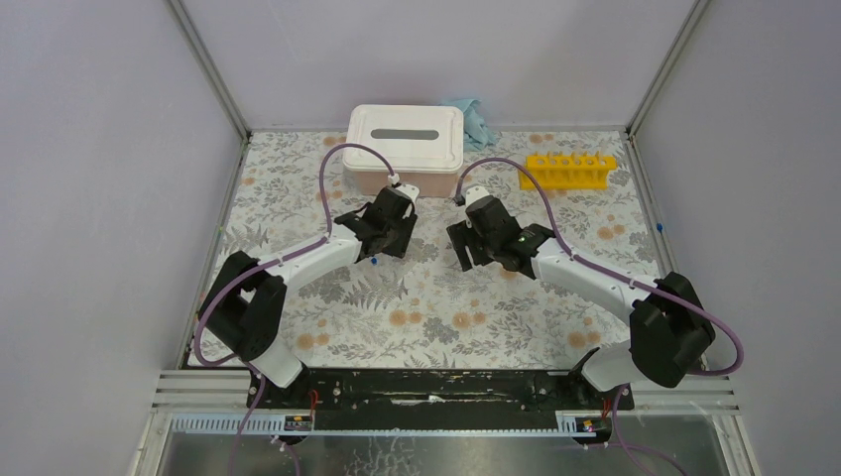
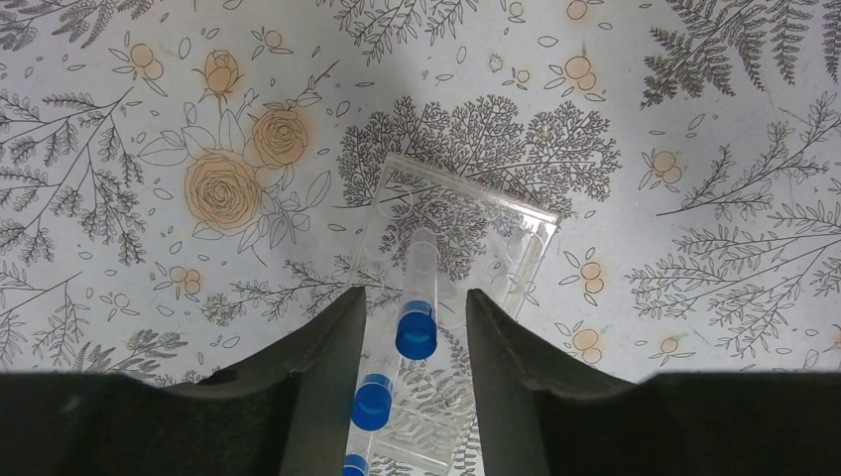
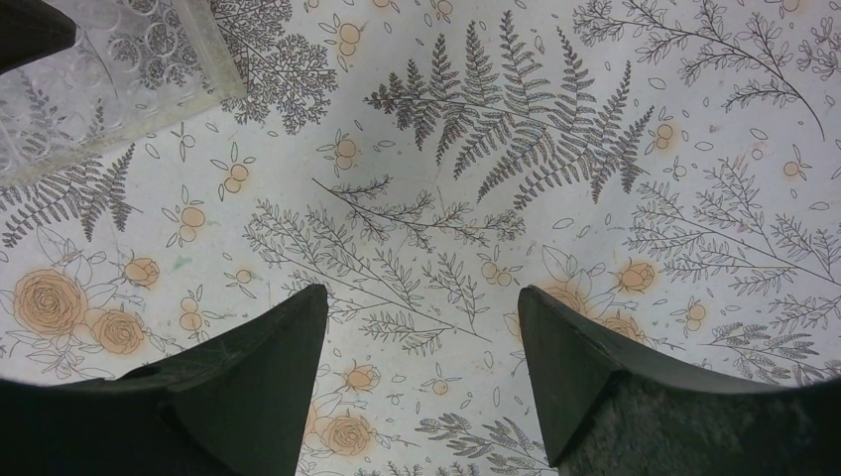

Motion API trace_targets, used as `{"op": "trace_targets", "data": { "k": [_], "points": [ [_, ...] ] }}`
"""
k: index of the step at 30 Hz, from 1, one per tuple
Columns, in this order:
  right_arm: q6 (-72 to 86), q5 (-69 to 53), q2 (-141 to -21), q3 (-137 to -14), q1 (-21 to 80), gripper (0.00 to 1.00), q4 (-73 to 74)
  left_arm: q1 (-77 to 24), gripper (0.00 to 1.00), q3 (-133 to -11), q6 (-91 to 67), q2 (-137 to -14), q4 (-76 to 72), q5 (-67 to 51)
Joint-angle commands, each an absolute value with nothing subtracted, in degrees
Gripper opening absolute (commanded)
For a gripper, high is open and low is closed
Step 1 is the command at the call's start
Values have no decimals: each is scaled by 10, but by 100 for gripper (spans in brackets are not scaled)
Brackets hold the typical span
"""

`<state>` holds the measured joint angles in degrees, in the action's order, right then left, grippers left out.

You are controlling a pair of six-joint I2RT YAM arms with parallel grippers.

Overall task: Organize the chemistry lab equipment
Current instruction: Insert the test tube into the slot of the test tube rack, then reset both arms

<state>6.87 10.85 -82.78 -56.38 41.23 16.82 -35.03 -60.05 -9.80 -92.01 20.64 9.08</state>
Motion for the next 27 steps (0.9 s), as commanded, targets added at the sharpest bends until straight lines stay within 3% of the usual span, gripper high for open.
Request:
{"op": "trace_targets", "data": {
  "k": [1, 15, 27],
  "points": [
    [61, 106, -827, -590, 408, 78, 152, -354, 52, -603, -96, -911, 182, 109],
    [74, 124, -824, -618, 398, 78, 161, -356, 62, -654, -101, -833, 217, 161],
    [76, 222, -790, -615, 357, 84, 126, -352, 94, -567, -113, -633, 153, 260]
  ]
}}
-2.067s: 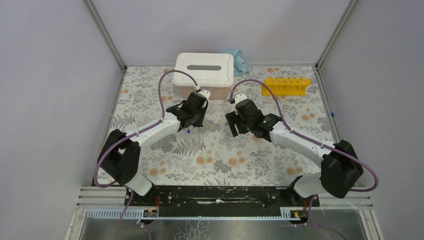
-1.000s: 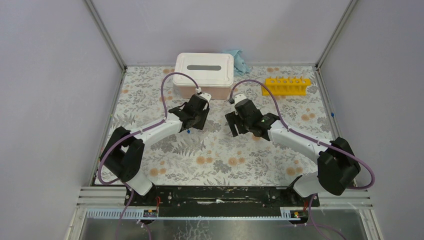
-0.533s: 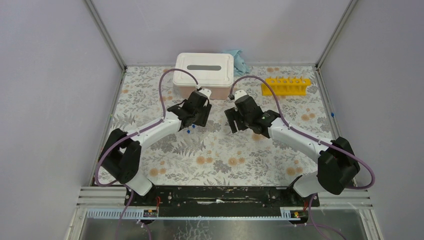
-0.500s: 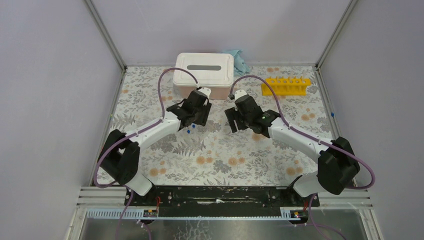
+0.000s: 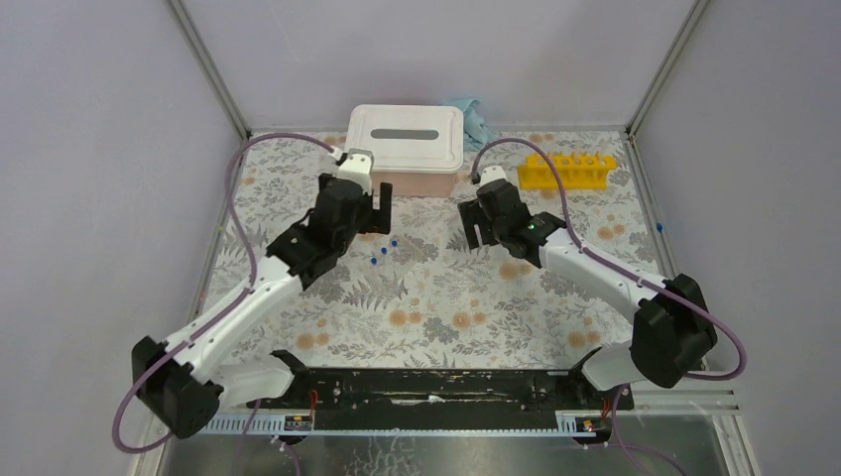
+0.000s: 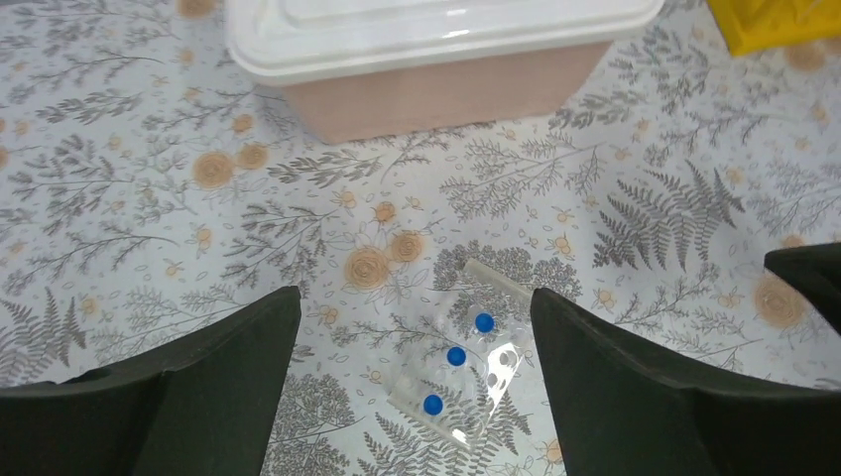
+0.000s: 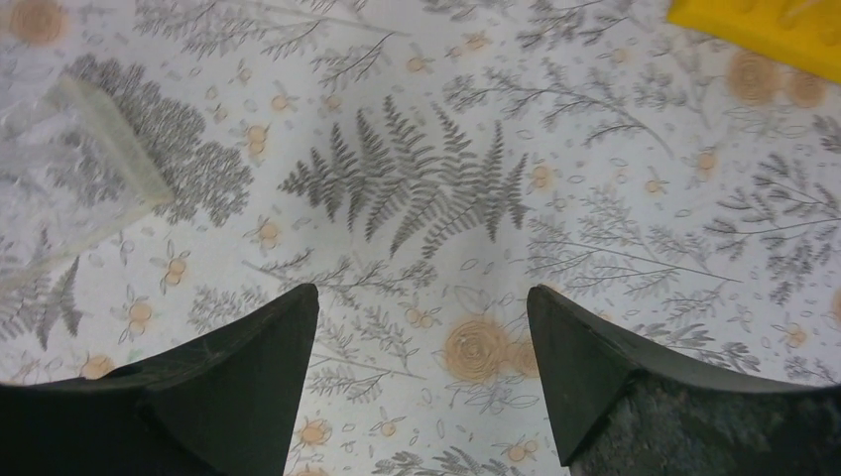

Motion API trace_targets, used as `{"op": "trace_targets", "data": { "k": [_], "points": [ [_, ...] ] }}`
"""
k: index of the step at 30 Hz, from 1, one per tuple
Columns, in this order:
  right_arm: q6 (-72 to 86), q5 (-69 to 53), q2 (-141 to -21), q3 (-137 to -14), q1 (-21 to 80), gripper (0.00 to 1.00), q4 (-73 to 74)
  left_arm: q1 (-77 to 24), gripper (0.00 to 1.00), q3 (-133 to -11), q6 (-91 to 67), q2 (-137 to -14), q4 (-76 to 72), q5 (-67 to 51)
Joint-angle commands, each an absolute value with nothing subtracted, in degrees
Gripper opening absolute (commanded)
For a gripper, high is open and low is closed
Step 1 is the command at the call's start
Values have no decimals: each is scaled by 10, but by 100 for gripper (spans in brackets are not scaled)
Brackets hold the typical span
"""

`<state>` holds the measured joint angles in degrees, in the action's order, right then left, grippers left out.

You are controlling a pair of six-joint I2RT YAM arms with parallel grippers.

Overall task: Organize the chemistry lab equipment
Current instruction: Reset both arms

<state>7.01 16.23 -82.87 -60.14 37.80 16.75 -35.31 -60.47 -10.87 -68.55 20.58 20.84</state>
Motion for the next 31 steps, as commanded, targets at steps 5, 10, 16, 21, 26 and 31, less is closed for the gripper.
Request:
{"op": "trace_targets", "data": {
  "k": [5, 10, 16, 21, 26, 31],
  "points": [
    [86, 253, -756, -602, 324, 87, 103, -332, 99, -522, -102, -573, 116, 274],
    [95, 298, -733, -590, 290, 89, 88, -268, 99, -504, -111, -561, 106, 239],
    [99, 370, -708, -564, 263, 100, 69, -171, 99, -482, -114, -562, 84, 159],
    [122, 404, -708, -559, 261, 100, 85, -111, 99, -458, -124, -559, 67, 151],
    [143, 424, -694, -546, 262, 100, 99, -93, 99, -381, -130, -508, 3, 180],
    [159, 433, -677, -532, 261, 99, 96, -83, 99, -342, -141, -478, -27, 178]
  ]
}}
